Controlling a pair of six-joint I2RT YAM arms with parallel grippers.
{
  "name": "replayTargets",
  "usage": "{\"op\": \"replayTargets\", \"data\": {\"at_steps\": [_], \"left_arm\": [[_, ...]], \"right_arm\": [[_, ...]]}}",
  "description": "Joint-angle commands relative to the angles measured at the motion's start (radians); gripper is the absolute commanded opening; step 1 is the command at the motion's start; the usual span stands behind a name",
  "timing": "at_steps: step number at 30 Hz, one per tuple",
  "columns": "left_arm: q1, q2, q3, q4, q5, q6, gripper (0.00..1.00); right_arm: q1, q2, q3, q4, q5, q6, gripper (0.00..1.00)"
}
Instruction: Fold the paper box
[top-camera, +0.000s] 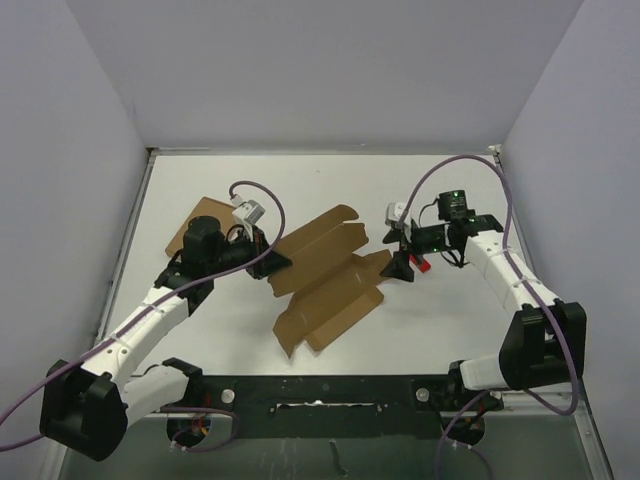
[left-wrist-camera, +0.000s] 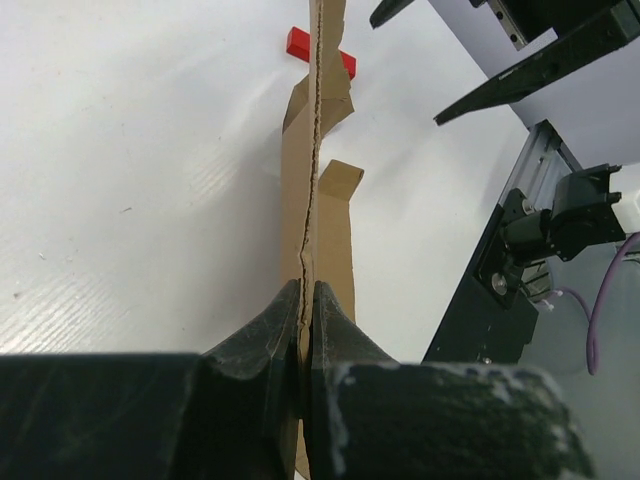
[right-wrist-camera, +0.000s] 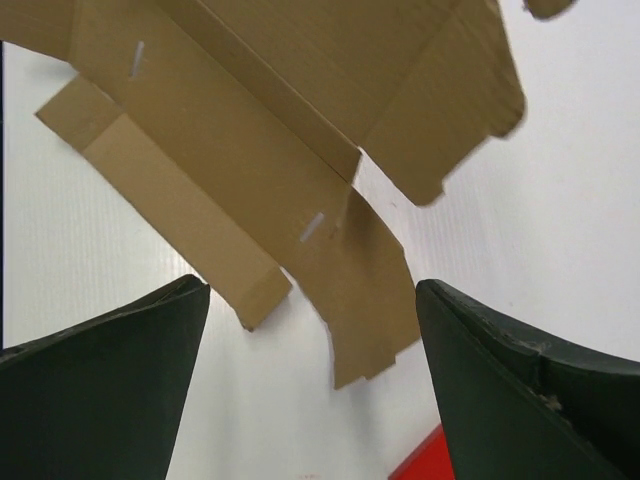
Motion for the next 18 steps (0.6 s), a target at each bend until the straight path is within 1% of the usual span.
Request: {"op": "replayTargets", "data": {"at_steps": [1,3,6,10,14,18], "left_arm": [[-0.001,-0.041,0.073,-0.005,-0.006,0.048,0.00],[-0.001,-0.043,0.083,-0.015,-0.004,0.061,0.00],[-0.001,-0.045,0.097,-0.035,0.002,0.080,0.00],[-0.001,-0.039,0.124,-0.056,0.016,0.102,0.00],[-0.001,-0.031,0.160,-0.086,0.026,0.126,0.00],[-0.001,-0.032,0.170,-0.098,0.033,0.137,0.00]], "right_arm": [[0.045,0.051,0.085,-0.074,0.003,-0.030,0.87],[0.039,0.093,0.115,-0.084,0.052,-0.021,0.87],[0.002,0.134,0.157,-0.104,0.041,-0.028,0.87],[-0.009,0.187,0.218,-0.142,0.057,-0.101,0.87],[0.015,0.300,0.298,-0.244,0.062,-0.157,0.81],[0.049,0.340,0.308,-0.210,0.123,-0.134,0.77]]}}
